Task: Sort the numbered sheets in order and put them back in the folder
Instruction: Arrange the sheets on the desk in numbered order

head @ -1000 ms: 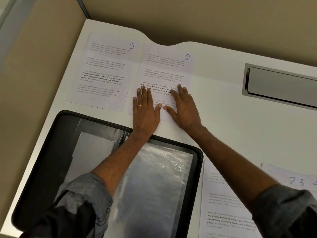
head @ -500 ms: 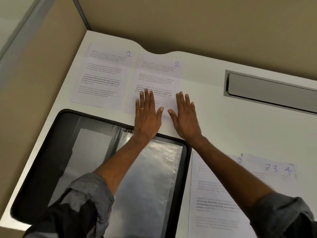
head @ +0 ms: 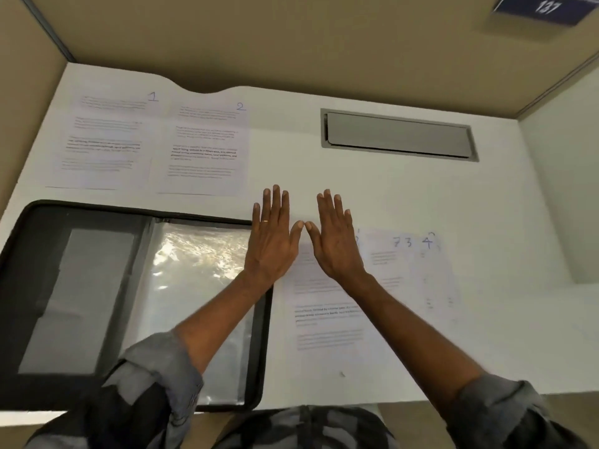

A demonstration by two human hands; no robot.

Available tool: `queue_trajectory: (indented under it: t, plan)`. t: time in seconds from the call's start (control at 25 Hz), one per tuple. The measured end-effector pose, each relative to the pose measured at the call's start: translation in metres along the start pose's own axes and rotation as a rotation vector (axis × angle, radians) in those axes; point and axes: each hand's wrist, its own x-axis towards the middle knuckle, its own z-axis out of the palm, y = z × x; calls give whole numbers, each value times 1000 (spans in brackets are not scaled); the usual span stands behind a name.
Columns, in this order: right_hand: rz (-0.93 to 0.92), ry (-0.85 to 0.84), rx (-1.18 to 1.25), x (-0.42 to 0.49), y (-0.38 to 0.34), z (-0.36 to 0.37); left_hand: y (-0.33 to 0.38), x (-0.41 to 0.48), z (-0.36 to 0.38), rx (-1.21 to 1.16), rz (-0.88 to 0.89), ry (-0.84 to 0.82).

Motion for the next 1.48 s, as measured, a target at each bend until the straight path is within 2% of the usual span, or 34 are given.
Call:
queue_trajectory:
  t: [0.16,0.44,0.68,0.84,0.96,1.2,1.28,1.48]
  plan:
    - [50,-4,26,-66,55,-27,57,-39,27,17,69,32]
    - [62,-53,29,-171,165,-61,160,-100,73,58,70,-16]
    - [57,-153,-61,-228,226,-69,237,-145,127,252,79,-98]
    - [-8,-198,-141,-244,247,-68,254,-159,142,379,135,-185]
    - [32,-251,-127,-246,252,-73,251,-164,148,414,120,-226]
    - [40,-198,-13,-235,250,-84,237,-168,155,491,69,-425]
    - [117,-236,117,-226,249,-84,238,-169,154,427,32,-487]
    - [578,-240,840,-202,247,-85,241,-170,150,310,-39,-557]
